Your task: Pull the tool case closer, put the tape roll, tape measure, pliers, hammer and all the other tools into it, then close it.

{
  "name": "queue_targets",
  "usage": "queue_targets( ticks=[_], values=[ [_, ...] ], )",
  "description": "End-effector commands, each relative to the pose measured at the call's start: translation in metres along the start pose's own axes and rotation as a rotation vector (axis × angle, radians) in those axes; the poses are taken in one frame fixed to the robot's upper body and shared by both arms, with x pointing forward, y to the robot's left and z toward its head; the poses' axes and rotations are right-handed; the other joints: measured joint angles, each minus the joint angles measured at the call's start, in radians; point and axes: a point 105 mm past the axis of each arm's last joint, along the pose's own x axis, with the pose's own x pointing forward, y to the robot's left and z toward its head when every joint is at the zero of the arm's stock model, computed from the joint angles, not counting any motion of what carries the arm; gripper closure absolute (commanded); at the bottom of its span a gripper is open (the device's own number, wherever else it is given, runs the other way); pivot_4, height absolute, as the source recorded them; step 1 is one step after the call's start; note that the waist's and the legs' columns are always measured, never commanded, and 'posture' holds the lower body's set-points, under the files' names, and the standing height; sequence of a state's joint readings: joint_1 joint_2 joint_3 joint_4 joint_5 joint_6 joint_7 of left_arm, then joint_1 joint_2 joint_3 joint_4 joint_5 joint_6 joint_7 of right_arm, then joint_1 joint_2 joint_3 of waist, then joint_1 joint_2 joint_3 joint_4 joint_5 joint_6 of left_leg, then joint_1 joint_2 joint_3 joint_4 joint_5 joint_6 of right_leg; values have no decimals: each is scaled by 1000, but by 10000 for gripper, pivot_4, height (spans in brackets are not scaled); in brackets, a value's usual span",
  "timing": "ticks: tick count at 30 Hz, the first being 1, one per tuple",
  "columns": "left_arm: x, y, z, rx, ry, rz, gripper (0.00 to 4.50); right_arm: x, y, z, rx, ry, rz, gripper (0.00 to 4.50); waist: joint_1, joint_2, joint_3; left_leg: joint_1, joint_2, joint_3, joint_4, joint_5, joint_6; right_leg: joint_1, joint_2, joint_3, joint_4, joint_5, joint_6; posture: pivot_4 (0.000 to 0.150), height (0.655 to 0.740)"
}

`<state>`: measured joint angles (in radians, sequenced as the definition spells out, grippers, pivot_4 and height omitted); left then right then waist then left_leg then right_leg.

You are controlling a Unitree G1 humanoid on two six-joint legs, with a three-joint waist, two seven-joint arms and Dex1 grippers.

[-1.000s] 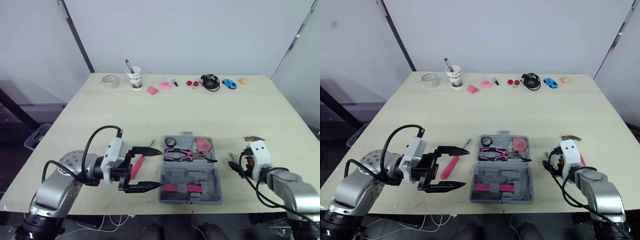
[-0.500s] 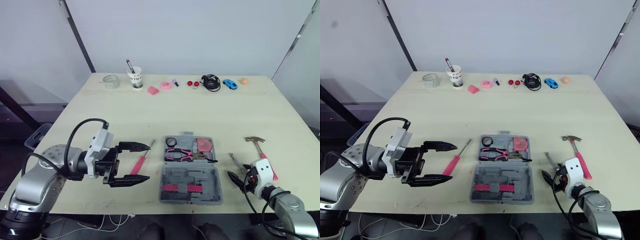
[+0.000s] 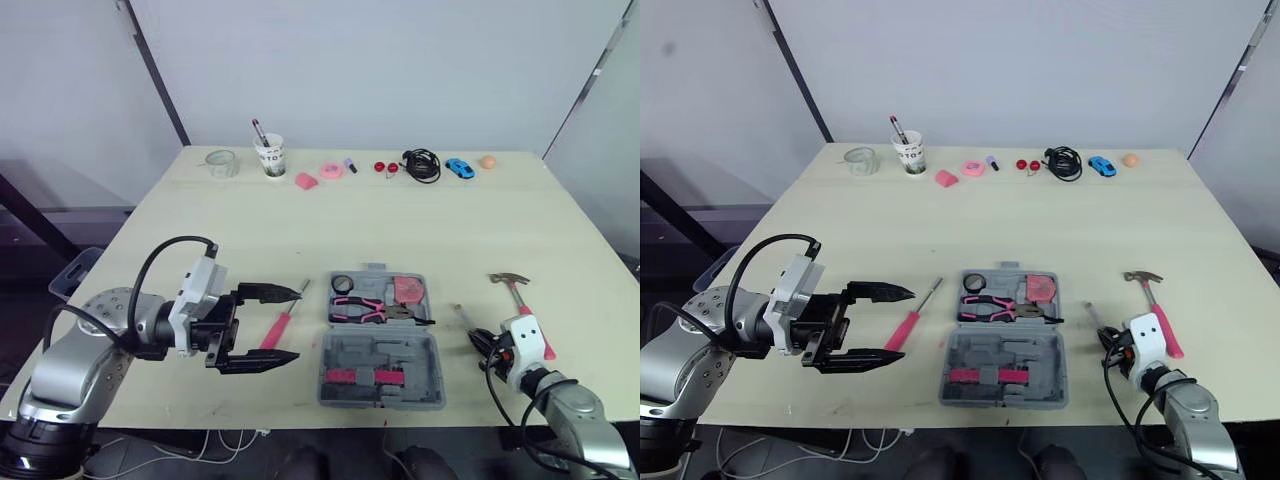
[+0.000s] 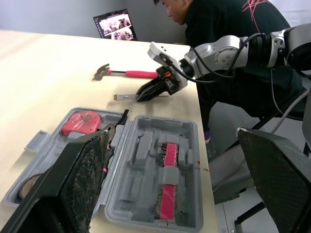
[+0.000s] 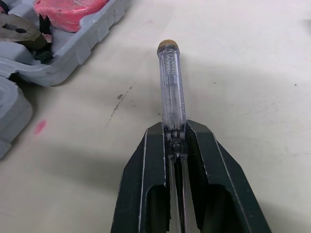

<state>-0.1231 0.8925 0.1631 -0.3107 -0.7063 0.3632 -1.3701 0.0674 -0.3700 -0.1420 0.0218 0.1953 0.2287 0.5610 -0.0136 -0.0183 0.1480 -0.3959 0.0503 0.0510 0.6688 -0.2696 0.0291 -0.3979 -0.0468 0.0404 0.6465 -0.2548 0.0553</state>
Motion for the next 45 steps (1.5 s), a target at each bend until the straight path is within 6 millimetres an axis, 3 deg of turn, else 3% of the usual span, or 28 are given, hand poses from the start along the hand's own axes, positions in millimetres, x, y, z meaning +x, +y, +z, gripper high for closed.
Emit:
queue_targets(
  ticks=[1,4,10,17,25,28,38,45],
  values=[
    [-3,1,7,50,3,5,0,-5,-5,23,-62,-46,6,44856,0,0,0,0,0,0,0,0,0,0,0,0,0,0,0,1500,7400],
    [-5,1,5,55,6,8,0,-6,5,46,-171,-21,117,44856,0,1,1,0,0,0,0,0,0,0,0,0,0,0,0,1500,7400],
    [-10,2,0,65,25,5,0,-6,48,85,-385,58,421,44856,-1,0,0,1,1,0,0,0,0,0,1,0,1,0,0,1500,7400],
    [-18,4,-7,73,62,11,0,4,95,108,-569,159,628,44856,2,0,1,0,0,-1,0,0,0,0,1,-1,0,0,-1,1500,7400],
    [-28,5,-18,67,100,25,0,20,137,105,-703,286,725,44856,2,-1,1,-2,1,-1,0,0,0,-1,0,-2,0,-1,-1,1500,7400],
    [-31,3,-24,66,127,19,0,29,141,96,-765,349,717,44856,2,-1,0,-2,1,-1,0,0,0,-1,0,-2,0,-1,-1,1500,7400],
    [-37,6,-31,63,146,37,0,50,156,92,-855,383,703,44856,1,-1,0,-3,1,0,0,0,0,-4,0,-2,1,0,-1,1500,7400],
    [-36,7,-32,62,145,42,0,55,168,89,-876,381,730,44856,-6,-3,0,-1,3,1,0,0,0,-5,1,-3,4,1,-1,1500,7400]
  ],
)
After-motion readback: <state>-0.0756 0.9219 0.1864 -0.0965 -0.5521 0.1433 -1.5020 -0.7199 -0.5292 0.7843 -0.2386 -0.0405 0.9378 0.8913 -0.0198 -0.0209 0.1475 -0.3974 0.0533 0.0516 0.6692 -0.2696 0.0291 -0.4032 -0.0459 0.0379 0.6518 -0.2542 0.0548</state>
